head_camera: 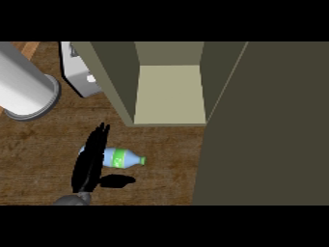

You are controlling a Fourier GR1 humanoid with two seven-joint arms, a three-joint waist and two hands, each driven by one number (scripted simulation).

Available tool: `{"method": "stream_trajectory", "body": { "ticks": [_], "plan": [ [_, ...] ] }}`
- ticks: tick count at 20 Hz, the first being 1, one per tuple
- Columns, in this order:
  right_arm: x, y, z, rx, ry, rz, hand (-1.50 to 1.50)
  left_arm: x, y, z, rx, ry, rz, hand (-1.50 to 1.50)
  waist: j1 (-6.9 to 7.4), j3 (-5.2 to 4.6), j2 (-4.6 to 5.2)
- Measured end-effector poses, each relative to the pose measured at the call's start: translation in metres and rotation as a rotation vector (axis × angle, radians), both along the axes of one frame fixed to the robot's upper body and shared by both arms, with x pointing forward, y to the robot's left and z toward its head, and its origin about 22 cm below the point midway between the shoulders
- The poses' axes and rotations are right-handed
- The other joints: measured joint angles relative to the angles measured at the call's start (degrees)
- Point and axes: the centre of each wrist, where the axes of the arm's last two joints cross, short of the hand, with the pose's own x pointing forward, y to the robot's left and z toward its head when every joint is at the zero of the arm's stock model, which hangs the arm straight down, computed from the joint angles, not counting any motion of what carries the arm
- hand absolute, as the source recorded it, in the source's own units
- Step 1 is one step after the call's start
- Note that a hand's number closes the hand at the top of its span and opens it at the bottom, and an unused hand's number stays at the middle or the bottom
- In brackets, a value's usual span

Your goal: Pick up the bottled water, place it into the cabinet and close the cabinet

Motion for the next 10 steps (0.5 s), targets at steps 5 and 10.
{"method": "stream_trajectory", "body": {
  "ticks": [5, 10],
  "plan": [
    [0.007, 0.0, 0.002, 0.002, -0.002, -0.003, -1.5, 0.007, 0.006, -0.004, 0.012, 0.03, -0.037, 1.5, 0.09, 0.14, -0.08],
    [0.009, 0.002, -0.003, 0.002, -0.001, -0.001, -1.5, 0.016, 0.005, -0.007, -0.002, 0.007, -0.045, 1.5, 0.1, 0.3, -0.23]
  ]
}}
